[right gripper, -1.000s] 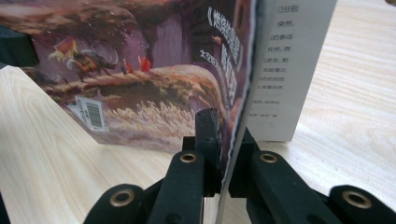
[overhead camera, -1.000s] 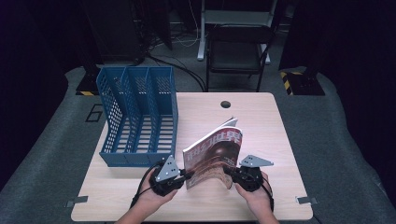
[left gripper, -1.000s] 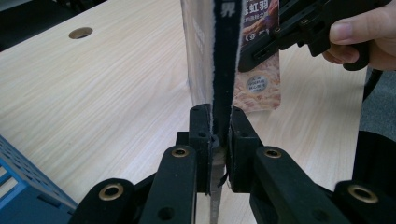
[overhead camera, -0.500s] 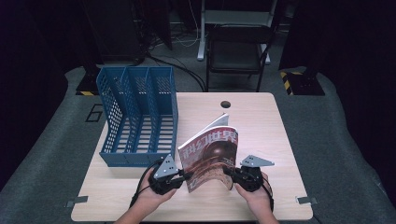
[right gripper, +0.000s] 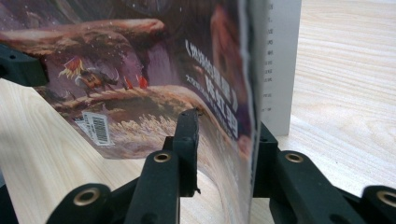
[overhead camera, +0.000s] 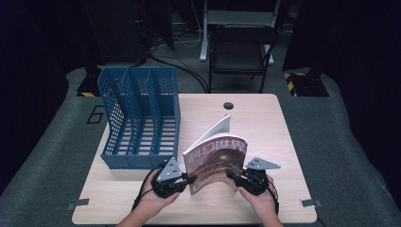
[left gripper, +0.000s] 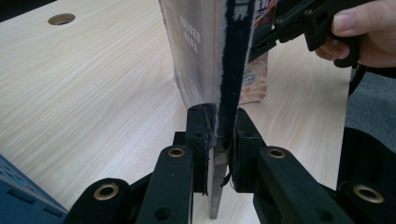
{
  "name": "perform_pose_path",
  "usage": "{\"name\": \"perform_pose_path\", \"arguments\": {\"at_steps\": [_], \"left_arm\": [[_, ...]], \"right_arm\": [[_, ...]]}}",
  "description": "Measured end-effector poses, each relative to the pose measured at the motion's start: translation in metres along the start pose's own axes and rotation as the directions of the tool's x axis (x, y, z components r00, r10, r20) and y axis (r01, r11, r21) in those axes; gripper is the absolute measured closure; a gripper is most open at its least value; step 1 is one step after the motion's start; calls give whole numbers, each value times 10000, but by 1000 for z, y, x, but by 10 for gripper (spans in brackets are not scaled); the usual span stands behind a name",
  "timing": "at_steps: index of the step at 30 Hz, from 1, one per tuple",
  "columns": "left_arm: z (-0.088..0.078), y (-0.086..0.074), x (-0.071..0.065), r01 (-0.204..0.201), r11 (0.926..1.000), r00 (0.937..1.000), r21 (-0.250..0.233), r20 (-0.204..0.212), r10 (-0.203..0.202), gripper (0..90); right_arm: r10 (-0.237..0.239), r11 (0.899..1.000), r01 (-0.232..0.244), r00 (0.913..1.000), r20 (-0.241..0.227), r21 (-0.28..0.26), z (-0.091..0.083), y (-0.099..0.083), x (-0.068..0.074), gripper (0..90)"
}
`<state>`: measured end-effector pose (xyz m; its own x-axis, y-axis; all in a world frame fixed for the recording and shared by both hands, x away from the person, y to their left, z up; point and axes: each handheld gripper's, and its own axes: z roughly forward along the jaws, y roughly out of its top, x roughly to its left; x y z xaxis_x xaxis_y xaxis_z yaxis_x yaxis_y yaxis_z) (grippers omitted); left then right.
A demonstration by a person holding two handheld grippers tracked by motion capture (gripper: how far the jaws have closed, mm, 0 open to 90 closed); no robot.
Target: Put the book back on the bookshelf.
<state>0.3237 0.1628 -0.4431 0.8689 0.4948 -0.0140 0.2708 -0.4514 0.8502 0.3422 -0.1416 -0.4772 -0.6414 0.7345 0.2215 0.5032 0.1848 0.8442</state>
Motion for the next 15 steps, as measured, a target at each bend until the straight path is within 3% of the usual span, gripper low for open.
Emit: {"name": "perform_pose_path", "arguments": {"at_steps": [15], "left_arm": [[1,3,-5,-101,9997,9997,202,218,97,785]], "right_arm": [[30,10000,-28,9995,-312,74,-5,-2,1,702]]}}
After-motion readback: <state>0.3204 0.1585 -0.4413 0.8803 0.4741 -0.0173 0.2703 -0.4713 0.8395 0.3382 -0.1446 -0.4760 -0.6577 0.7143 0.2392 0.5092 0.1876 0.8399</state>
